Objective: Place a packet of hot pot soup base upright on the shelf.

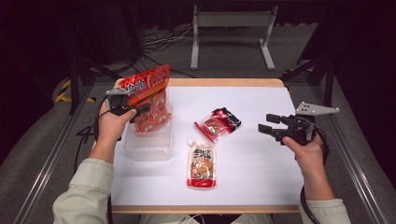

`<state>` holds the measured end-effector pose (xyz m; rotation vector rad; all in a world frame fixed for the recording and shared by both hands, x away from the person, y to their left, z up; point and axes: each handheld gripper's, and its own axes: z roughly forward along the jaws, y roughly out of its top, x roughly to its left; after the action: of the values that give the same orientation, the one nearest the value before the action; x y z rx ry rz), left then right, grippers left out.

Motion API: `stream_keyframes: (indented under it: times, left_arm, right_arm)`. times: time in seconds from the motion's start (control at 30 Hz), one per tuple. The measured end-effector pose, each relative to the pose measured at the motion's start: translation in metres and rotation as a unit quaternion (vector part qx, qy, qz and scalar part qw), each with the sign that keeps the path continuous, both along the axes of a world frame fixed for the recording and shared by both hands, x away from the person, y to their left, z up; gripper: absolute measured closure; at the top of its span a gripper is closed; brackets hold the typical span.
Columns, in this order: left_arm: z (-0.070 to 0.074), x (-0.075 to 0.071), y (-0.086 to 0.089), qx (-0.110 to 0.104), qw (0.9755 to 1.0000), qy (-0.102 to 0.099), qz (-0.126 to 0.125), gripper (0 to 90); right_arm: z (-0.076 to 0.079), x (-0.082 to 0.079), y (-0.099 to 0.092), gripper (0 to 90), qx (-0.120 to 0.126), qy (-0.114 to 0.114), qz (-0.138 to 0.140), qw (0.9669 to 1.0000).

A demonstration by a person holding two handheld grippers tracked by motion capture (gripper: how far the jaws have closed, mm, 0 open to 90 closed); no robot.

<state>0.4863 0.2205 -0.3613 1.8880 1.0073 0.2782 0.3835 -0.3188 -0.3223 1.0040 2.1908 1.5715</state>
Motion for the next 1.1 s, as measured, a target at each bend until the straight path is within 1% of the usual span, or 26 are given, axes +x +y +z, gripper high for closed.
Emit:
stream_keyframes:
  times: [0.03,0.1,0.13,0.2,0.27,0.3,0.33,0.37,0.4,0.43,0.47,0.5,0.57,0.67,0.8,0.87,0.9,0.97,1.0,1.03,1.1]
  left_arm:
    - [0.000,0.000,0.000,0.001,1.0000,0.000,0.000,70.3]
    - [0.000,0.000,0.001,0.005,0.9999,-0.009,0.001,70.2]
    - [0.000,0.000,0.001,0.005,0.9999,-0.009,0.001,70.1]
    - [0.000,-0.001,0.001,0.009,0.9997,-0.021,-0.004,69.9]
    - [0.000,-0.003,0.002,0.008,0.9996,-0.026,0.002,68.2]
    - [0.000,-0.004,0.002,-0.001,0.9996,-0.028,0.010,64.7]
    - [0.000,-0.004,0.003,-0.013,0.9993,-0.029,0.021,55.3]
    - [0.000,-0.004,0.003,-0.013,0.9993,-0.029,0.021,45.6]
    - [0.000,-0.005,0.004,-0.016,0.9990,-0.028,0.032,35.6]
    - [-0.001,-0.006,0.005,-0.012,0.9989,-0.029,0.035,30.2]
    - [-0.001,-0.007,0.006,-0.009,0.9987,-0.033,0.036,27.0]
    - [-0.002,-0.008,0.006,-0.012,0.9986,-0.034,0.039,23.8]
    - [-0.003,-0.012,0.008,-0.010,0.9981,-0.041,0.045,18.7]
    - [-0.003,-0.018,0.011,-0.010,0.9977,-0.046,0.050,17.6]
    - [0.001,-0.028,0.016,-0.010,0.9963,-0.063,0.058,15.8]
    - [0.005,-0.035,0.018,-0.009,0.9953,-0.077,0.059,14.8]
    - [0.005,-0.035,0.018,-0.009,0.9953,-0.077,0.059,14.4]
    - [0.009,-0.043,0.020,0.001,0.9943,-0.088,0.059,14.2]
    - [0.011,-0.047,0.021,0.012,0.9939,-0.092,0.060,14.0]
    - [0.012,-0.051,0.022,0.016,0.9937,-0.095,0.058,12.9]
    - [0.016,-0.061,0.025,0.012,0.9932,-0.100,0.057,12.7]
  right_arm:
    - [0.000,0.000,0.000,37.7,0.001,0.000,-0.001,1.0000]
    - [0.000,0.000,-0.001,37.7,0.002,-0.001,0.000,1.0000]
    - [0.000,0.000,-0.001,37.7,0.002,-0.001,0.000,1.0000]
    - [0.000,0.000,-0.001,37.7,0.001,0.000,0.000,1.0000]
    - [-0.001,0.001,-0.001,37.7,0.000,0.001,0.000,1.0000]
    - [-0.001,0.001,-0.001,37.7,0.000,0.001,0.001,1.0000]
    - [-0.001,0.001,0.000,37.8,0.001,0.002,0.001,1.0000]
    - [-0.001,0.001,0.000,37.8,0.001,0.002,0.001,1.0000]
    - [-0.002,0.002,0.000,37.8,0.000,0.002,0.001,1.0000]
    - [-0.002,0.002,0.001,37.7,-0.001,0.002,0.001,1.0000]
    - [-0.002,0.002,0.001,37.7,0.000,0.002,0.002,1.0000]
    - [-0.002,0.002,0.001,37.7,-0.001,0.002,0.002,1.0000]
    - [-0.002,0.002,0.002,37.6,-0.001,0.001,0.002,1.0000]
    - [-0.002,0.001,0.002,37.6,-0.001,-0.002,0.002,1.0000]
    - [-0.002,0.001,0.001,37.4,-0.001,-0.003,0.001,1.0000]
    - [-0.003,0.002,0.001,37.2,-0.001,-0.002,-0.001,1.0000]
    - [-0.003,0.002,0.001,37.2,-0.001,-0.002,-0.001,1.0000]
    - [-0.003,0.002,0.001,37.1,-0.001,-0.005,-0.004,1.0000]
    - [-0.003,0.001,0.000,37.1,-0.001,-0.007,-0.005,1.0000]
    - [-0.002,0.001,0.000,37.1,0.002,-0.012,-0.005,0.9999]
    - [-0.002,0.000,-0.001,37.1,0.003,-0.015,-0.006,0.9999]
